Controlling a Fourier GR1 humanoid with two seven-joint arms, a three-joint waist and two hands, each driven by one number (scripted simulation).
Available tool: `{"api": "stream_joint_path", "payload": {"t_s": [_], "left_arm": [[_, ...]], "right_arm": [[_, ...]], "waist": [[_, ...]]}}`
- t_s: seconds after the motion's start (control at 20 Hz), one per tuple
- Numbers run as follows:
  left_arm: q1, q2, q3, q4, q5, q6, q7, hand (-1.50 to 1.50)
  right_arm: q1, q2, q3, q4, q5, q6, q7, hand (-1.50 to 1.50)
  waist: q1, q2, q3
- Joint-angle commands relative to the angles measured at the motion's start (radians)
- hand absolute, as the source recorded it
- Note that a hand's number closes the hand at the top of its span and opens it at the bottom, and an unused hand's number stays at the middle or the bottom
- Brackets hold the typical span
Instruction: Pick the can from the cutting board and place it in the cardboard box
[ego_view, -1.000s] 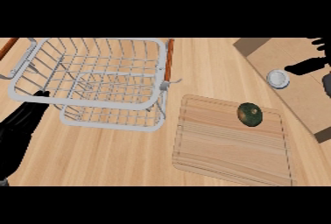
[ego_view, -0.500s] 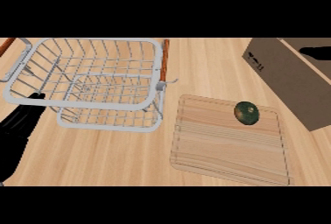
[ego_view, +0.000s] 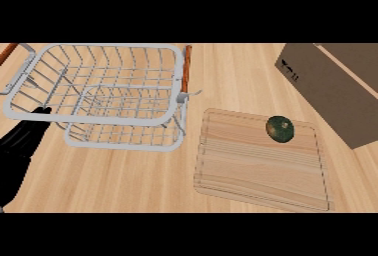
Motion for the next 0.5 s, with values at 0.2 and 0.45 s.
{"api": "stream_joint_path", "payload": {"t_s": [0.2, 0.45], "left_arm": [[-0.063, -0.019, -0.045, 0.070, -0.029, 0.011, 0.035, 0.00], [-0.027, -0.038, -0.056, 0.043, -0.053, 0.016, 0.026, 0.00]], "right_arm": [[0.135, -0.101, -0.040, 0.029, -0.090, 0.144, -0.124, -1.50], [0.174, -0.108, -0.020, 0.017, -0.115, 0.169, -0.149, -1.50]], "waist": [[-0.007, 0.016, -0.010], [-0.003, 0.013, -0.011]]}}
